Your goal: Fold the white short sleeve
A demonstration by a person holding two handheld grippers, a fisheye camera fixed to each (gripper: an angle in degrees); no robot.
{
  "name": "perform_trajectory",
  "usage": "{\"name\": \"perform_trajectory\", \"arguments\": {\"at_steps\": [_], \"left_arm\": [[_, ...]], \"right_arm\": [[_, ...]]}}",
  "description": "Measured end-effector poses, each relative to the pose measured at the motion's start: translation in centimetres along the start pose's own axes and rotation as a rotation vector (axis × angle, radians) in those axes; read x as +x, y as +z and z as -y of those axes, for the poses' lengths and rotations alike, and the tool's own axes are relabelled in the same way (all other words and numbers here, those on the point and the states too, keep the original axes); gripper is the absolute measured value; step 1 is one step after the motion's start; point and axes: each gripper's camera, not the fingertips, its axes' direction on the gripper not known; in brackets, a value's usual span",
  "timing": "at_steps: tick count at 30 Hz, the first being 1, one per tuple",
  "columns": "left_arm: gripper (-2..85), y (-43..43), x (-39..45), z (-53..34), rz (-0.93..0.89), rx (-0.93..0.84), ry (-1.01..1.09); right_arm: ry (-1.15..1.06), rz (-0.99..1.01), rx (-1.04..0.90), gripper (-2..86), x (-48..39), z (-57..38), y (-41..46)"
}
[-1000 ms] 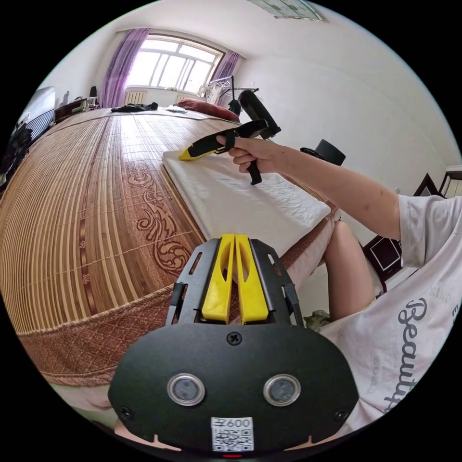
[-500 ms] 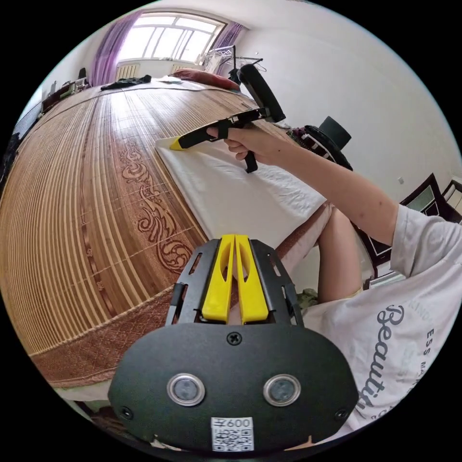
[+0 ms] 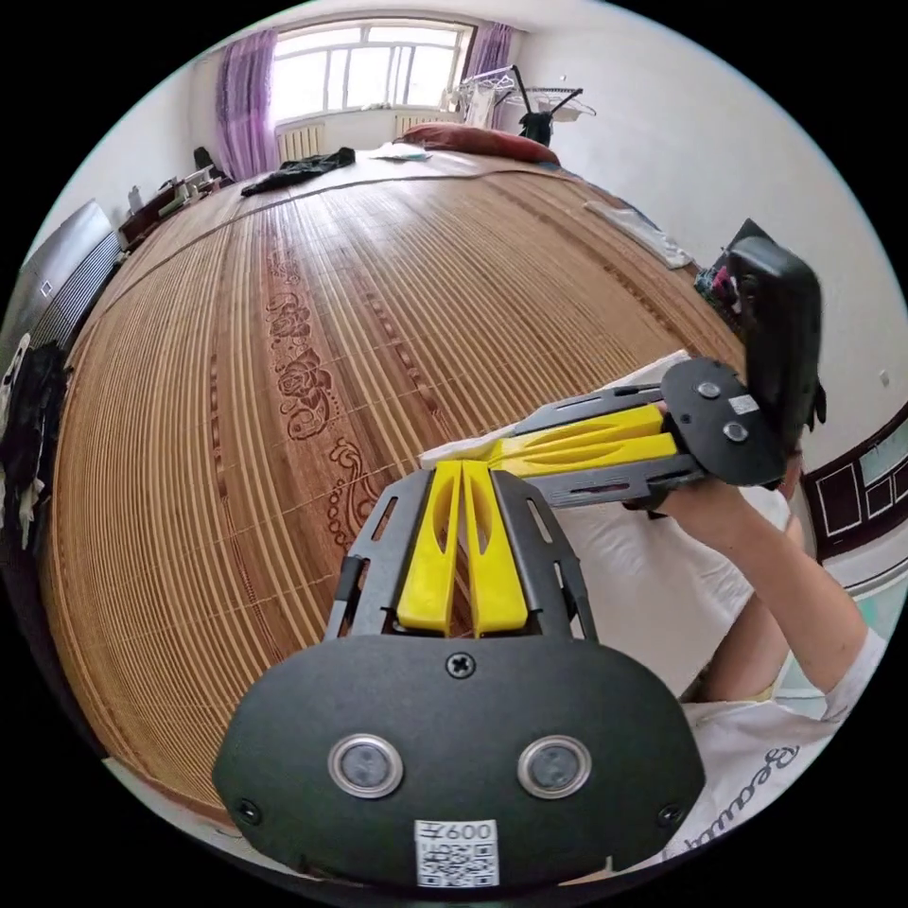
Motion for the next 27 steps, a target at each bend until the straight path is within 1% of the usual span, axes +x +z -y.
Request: {"name": "perform_trajectory", "arguments": {"at_steps": [3, 6, 10, 13, 15, 17, 20, 23, 25, 27], "left_arm": [[0.0, -0.2, 0.3, 0.6, -0.004, 0.007, -0.026], [0.0, -0.6, 0.4, 1.6, -0.025, -0.004, -0.065], [-0.1, -0.9, 1.6, 2.6, 0.019, -0.005, -0.046], [-0.1, -1.0, 3.5, 3.8, 0.101, -0.024, 0.032], [-0.1, -1.1, 4.1, 4.7, 0.124, -0.056, 0.047], [-0.1, -1.1, 4.3, 5.5, 0.124, -0.083, 0.043], [0.0, -1.2, 4.1, 6.0, 0.097, -0.087, 0.018], [0.0, -1.1, 3.4, 5.8, 0.046, -0.054, -0.03], [0.0, -1.0, 3.1, 5.7, 0.026, -0.031, -0.044], [0.0, -0.9, 3.6, 5.8, 0.044, -0.029, -0.021]], "right_arm": [[-0.017, -0.031, -0.011, -0.8, 0.3, -0.4, 0.4], [-0.015, -0.021, -0.007, -0.8, 1.3, -0.9, 0.4], [0.026, -0.001, -0.038, -0.9, 3.3, -1.2, 0.7], [0.035, -0.012, -0.046, -0.9, 4.4, -1.7, 0.6], [0.081, 0.023, -0.04, -0.8, 5.9, -2.4, 0.3], [0.197, 0.114, -0.019, -0.8, 9.2, -4.1, -0.7], [0.324, 0.184, 0.023, -0.8, 13.1, -7.1, -2.6], [0.386, 0.142, 0.05, -0.9, 16.4, -10.4, -4.7], [0.433, 0.182, 0.072, -0.9, 18.7, -12.4, -5.9], [0.472, 0.184, 0.082, -0.9, 20.5, -14.1, -6.8]]}}
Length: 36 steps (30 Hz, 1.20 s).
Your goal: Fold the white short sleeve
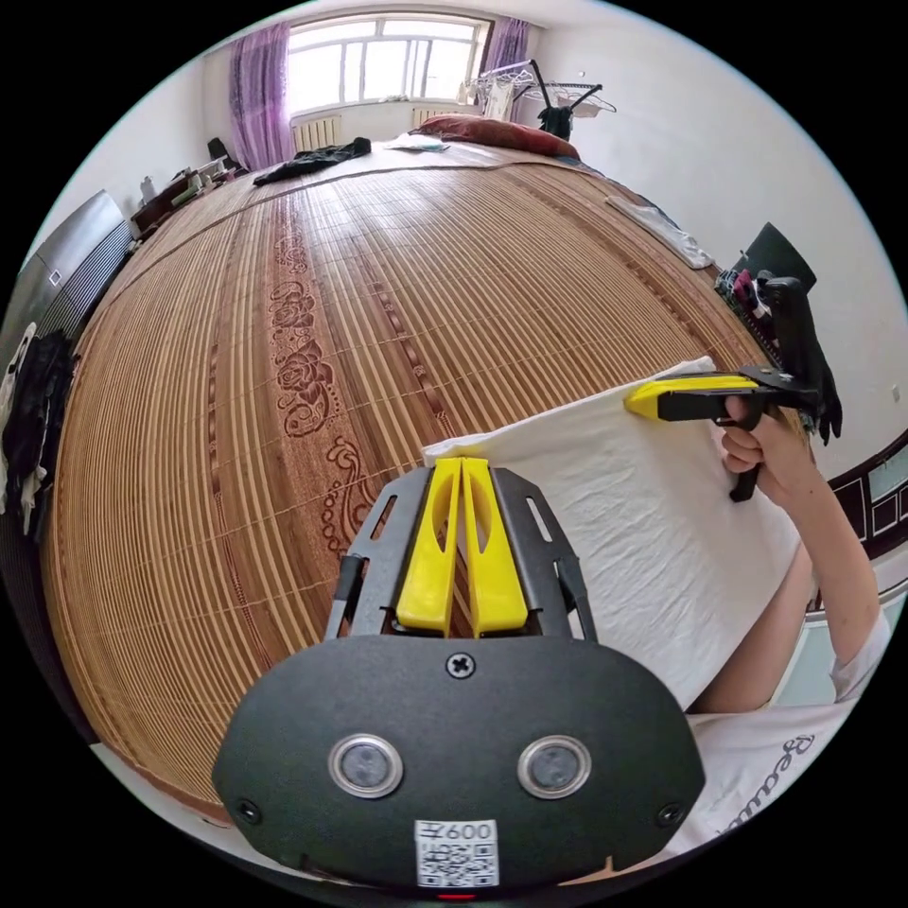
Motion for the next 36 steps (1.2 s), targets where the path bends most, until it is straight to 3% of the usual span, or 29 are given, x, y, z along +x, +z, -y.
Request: {"name": "perform_trajectory", "arguments": {"at_steps": [11, 16, 22, 27, 32, 34, 36], "left_arm": [[0.0, 1.7, 1.1, 0.1, 0.031, 0.0, 0.011], [0.0, 3.2, -0.2, -1.2, -0.064, 0.053, -0.059], [0.0, 5.2, 1.2, -1.7, -0.017, 0.038, -0.022], [0.0, 7.1, 0.7, -2.9, -0.085, 0.052, -0.071], [0.2, 8.2, 2.9, -3.6, 0.002, 0.023, 0.019], [0.2, 6.7, 5.2, -5.4, 0.218, 0.045, 0.072], [0.3, 4.6, 9.1, -8.7, 0.467, 0.218, 0.162]], "right_arm": [[0.207, 0.081, 0.129, -0.9, 9.0, -5.1, -3.3], [0.221, -0.059, 0.117, -0.9, 11.0, -7.6, -3.5], [0.242, -0.141, 0.158, -0.9, 13.5, -10.9, -4.2], [0.236, -0.421, 0.275, -0.9, 12.0, -14.9, -5.3], [0.024, -0.278, 0.33, -0.9, 6.3, -21.5, -4.7], [-0.024, -0.32, 0.34, -0.9, 3.7, -24.8, -4.1], [-0.12, -0.408, 0.406, -0.9, 0.4, -28.9, -2.9]]}}
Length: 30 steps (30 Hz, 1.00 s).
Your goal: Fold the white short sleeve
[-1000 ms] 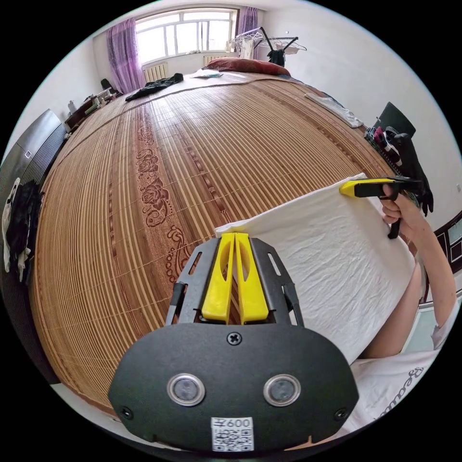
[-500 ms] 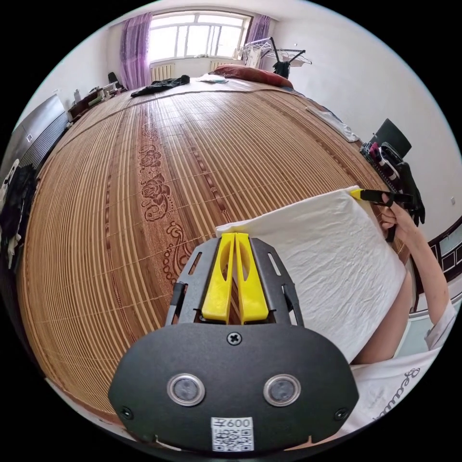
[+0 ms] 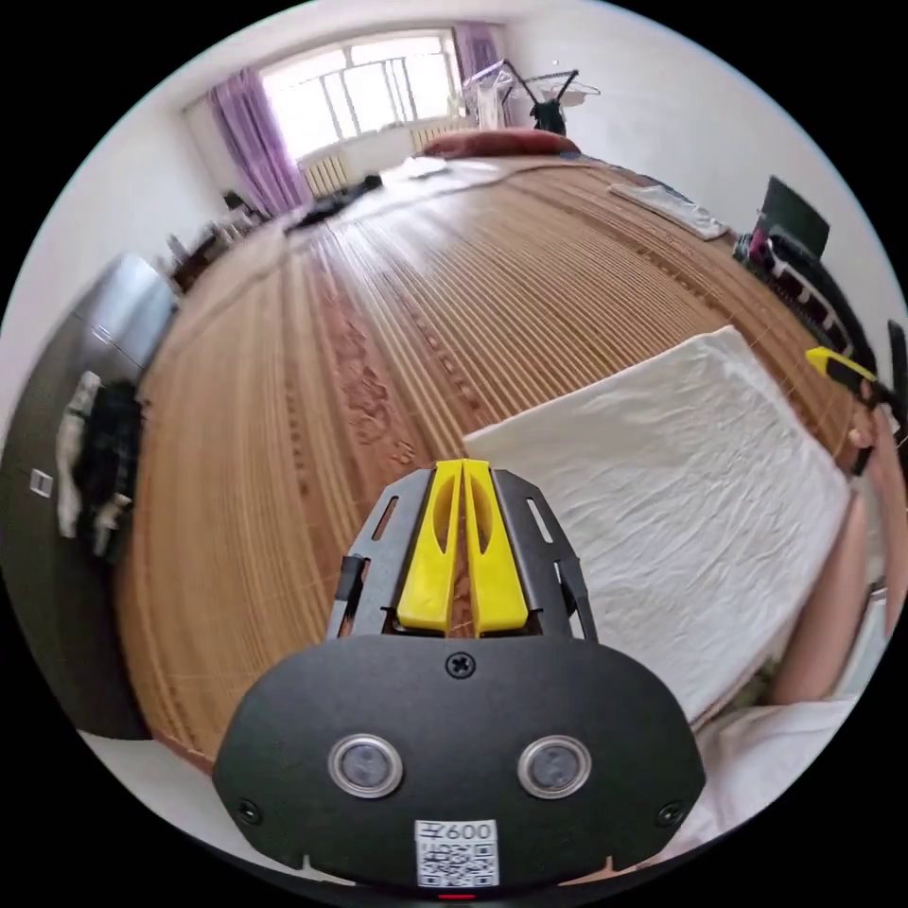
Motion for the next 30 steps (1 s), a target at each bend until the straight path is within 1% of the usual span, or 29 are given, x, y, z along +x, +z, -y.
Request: {"name": "perform_trajectory", "arguments": {"at_steps": [1, 2, 3, 4, 5, 6, 7, 8, 9, 10, 11, 12, 13, 14, 15, 18, 19, 21, 22, 23, 24, 25, 26, 27, 28, 30], "left_arm": [[0.3, -1.5, 1.1, -1.0, 0.086, 0.073, 0.011], [0.4, -4.4, 3.6, -3.5, 0.234, 0.246, -0.001], [0.4, -6.9, 6.4, -6.5, 0.343, 0.427, -0.022], [0.5, -8.8, 9.3, -9.4, 0.379, 0.581, -0.071], [0.5, -9.5, 10.6, -10.6, 0.343, 0.631, -0.091], [0.5, -10.2, 12.9, -12.3, 0.175, 0.647, -0.094], [0.6, -10.2, 13.9, -12.8, 0.08, 0.622, -0.094], [0.6, -9.9, 16.3, -13.6, -0.064, 0.563, -0.101], [0.6, -9.4, 18.8, -14.5, -0.132, 0.518, -0.097], [0.6, -8.7, 21.4, -15.6, -0.119, 0.519, -0.092], [0.7, -8.3, 22.6, -16.2, -0.091, 0.527, -0.086], [0.7, -7.1, 24.3, -16.9, -0.042, 0.512, -0.103], [0.7, -6.4, 24.8, -17.1, -0.031, 0.485, -0.121], [0.7, -4.8, 25.0, -17.1, -0.042, 0.417, -0.196], [0.6, -3.2, 24.6, -16.9, -0.088, 0.358, -0.254], [0.5, 0.2, 24.1, -16.8, -0.201, 0.292, -0.231], [0.4, 1.2, 24.1, -16.9, -0.234, 0.261, -0.237], [0.2, 2.9, 23.7, -17.8, -0.305, 0.28, -0.264], [0.2, 3.6, 23.9, -18.1, -0.315, 0.279, -0.257], [0.2, 3.9, 24.1, -18.2, -0.309, 0.28, -0.247], [0.2, 4.4, 24.7, -18.3, -0.288, 0.284, -0.225], [0.1, 4.7, 25.0, -18.4, -0.278, 0.286, -0.219], [0.1, 5.3, 25.5, -18.6, -0.263, 0.29, -0.217], [0.2, 5.8, 26.0, -18.9, -0.249, 0.297, -0.221], [0.2, 6.4, 26.5, -19.1, -0.233, 0.305, -0.217], [0.2, 7.2, 27.1, -19.4, -0.217, 0.317, -0.214]], "right_arm": [[-0.095, -0.068, 0.075, -0.8, -2.9, -2.6, -0.8], [-0.2, -0.145, 0.144, -0.8, -6.0, -5.3, -1.2], [-0.248, -0.183, 0.179, -0.8, -7.6, -6.7, -1.2], [-0.314, -0.246, 0.249, -0.8, -10.4, -9.3, -1.1], [-0.328, -0.297, 0.321, -0.8, -12.9, -11.7, -0.7], [-0.325, -0.31, 0.353, -0.8, -13.9, -12.8, -0.4], [-0.322, -0.282, 0.388, -0.8, -15.6, -14.6, 0.3], [-0.31, -0.211, 0.378, -0.7, -16.9, -15.9, 1.3], [-0.288, -0.18, 0.362, -0.7, -17.4, -16.4, 1.8], [-0.237, -0.155, 0.329, -0.6, -18.1, -17.2, 3.0], [-0.183, -0.182, 0.309, -0.7, -18.5, -18.0, 4.2], [-0.168, -0.207, 0.304, -0.7, -18.6, -18.5, 4.8], [-0.177, -0.243, 0.293, -0.8, -18.8, -19.5, 5.9], [-0.2, -0.264, 0.284, -0.8, -18.8, -20.6, 6.7], [-0.203, -0.271, 0.276, -0.8, -18.7, -21.0, 6.9], [-0.126, -0.259, 0.2, -0.8, -16.7, -22.4, 7.5], [-0.097, -0.299, 0.163, -0.8, -15.7, -23.0, 7.7], [-0.086, -0.364, 0.206, -0.8, -14.4, -24.3, 6.7], [-0.072, -0.453, 0.239, -0.8, -13.5, -25.3, 5.9], [-0.033, -0.598, 0.279, -0.8, -12.3, -26.4, 5.1], [0.0, -0.675, 0.273, -0.8, -11.4, -26.8, 4.8], [0.089, -0.748, 0.224, -0.8, -8.9, -27.6, 4.2], [0.127, -0.621, 0.272, -0.8, -7.3, -28.4, 2.5], [0.165, -0.567, 0.309, -0.8, -7.0, -28.8, 1.6], [0.162, -0.531, 0.364, -0.8, -7.3, -29.3, 0.5], [0.043, -0.57, 0.407, -0.8, -9.5, -29.7, 0.1]]}}
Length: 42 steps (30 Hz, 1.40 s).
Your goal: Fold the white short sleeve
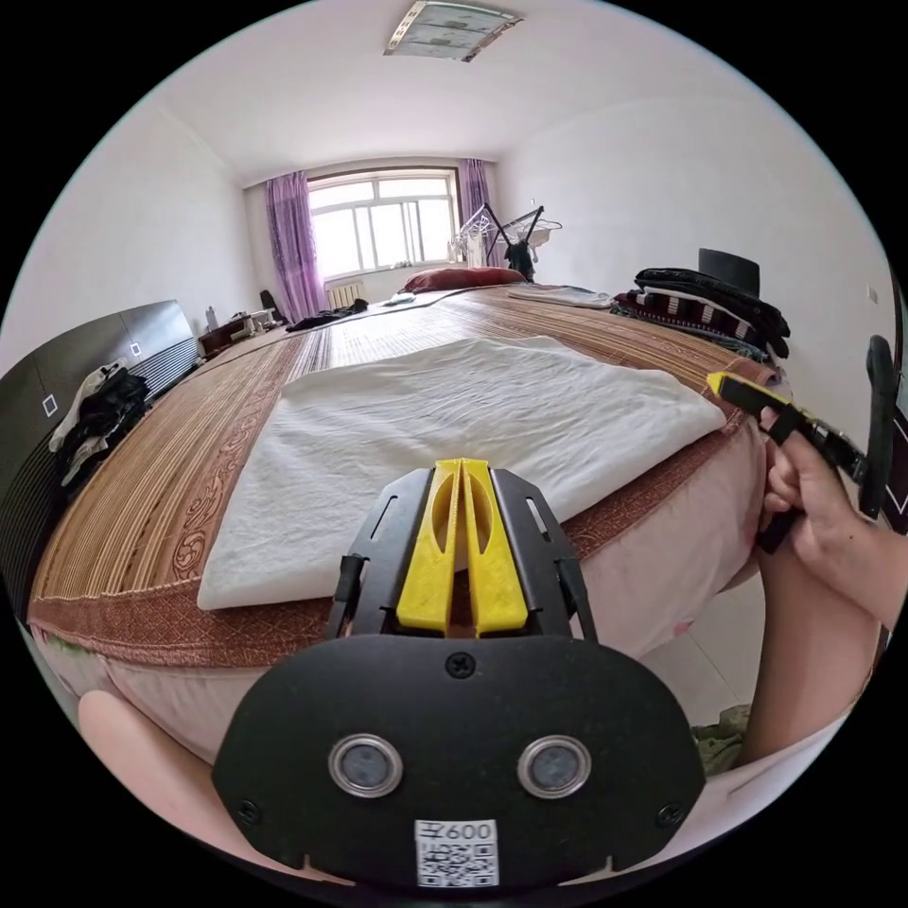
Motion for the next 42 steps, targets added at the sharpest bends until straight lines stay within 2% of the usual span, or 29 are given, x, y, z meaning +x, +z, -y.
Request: {"name": "perform_trajectory", "arguments": {"at_steps": [2, 5, 9, 12, 14, 21, 25, 29, 32, 33, 34, 36, 39, 42], "left_arm": [[0.2, 0.8, 0.3, -0.6, 0.008, 0.009, 0.002], [0.1, 2.1, 0.6, -1.5, 0.016, 0.015, 0.003], [0.1, 3.9, 1.0, -2.5, 0.02, 0.021, 0.005], [0.1, 5.1, 1.4, -3.2, 0.022, 0.026, 0.01], [0.1, 5.8, 1.6, -3.6, 0.027, 0.032, 0.014], [0.1, 8.5, 2.6, -4.8, 0.039, 0.041, 0.021], [0.1, 9.7, 3.3, -5.3, 0.054, 0.046, 0.027], [0.3, 10.9, 5.2, -5.5, 0.136, 0.043, 0.065], [0.5, 10.2, 7.2, -5.0, 0.249, 0.072, 0.052], [0.5, 9.1, 8.1, -5.0, 0.225, 0.167, 0.012], [0.4, 8.3, 9.1, -4.8, 0.127, 0.245, 0.005], [0.4, 8.5, 11.3, -4.1, -0.035, 0.28, 0.06], [0.3, 11.0, 16.1, -2.9, -0.124, 0.261, 0.173], [0.3, 14.0, 21.2, -2.7, -0.125, 0.189, 0.318]], "right_arm": [[-0.113, 0.081, 0.068, -0.8, -2.8, -0.6, -1.4], [-0.218, 0.269, 0.045, -0.8, -6.2, -1.8, -1.1], [-0.271, 0.248, -0.123, -0.8, -8.1, -3.9, 1.2], [-0.242, 0.316, -0.041, -0.8, -5.9, -5.1, 0.3], [-0.313, 0.282, -0.014, -0.8, -5.8, -5.6, -0.3], [-0.037, 0.302, -0.018, -0.8, -1.6, -4.7, -0.9], [0.109, 0.181, -0.051, -0.8, 2.6, -4.3, -0.4], [-0.019, 0.253, -0.083, -0.8, 4.5, -2.4, -0.1], [0.0, 0.326, -0.123, -0.8, 6.8, 0.1, 0.2], [0.013, 0.339, -0.11, -0.8, 7.5, 0.7, 0.1], [0.006, 0.394, -0.06, -0.8, 8.9, 1.9, -0.2], [-0.054, 0.542, -0.035, -0.8, 10.8, 4.1, 0.1], [-0.075, 0.722, -0.226, -0.8, 13.5, 8.7, 4.0], [0.103, 0.819, -0.419, -0.8, 17.0, 12.4, 9.7]]}}
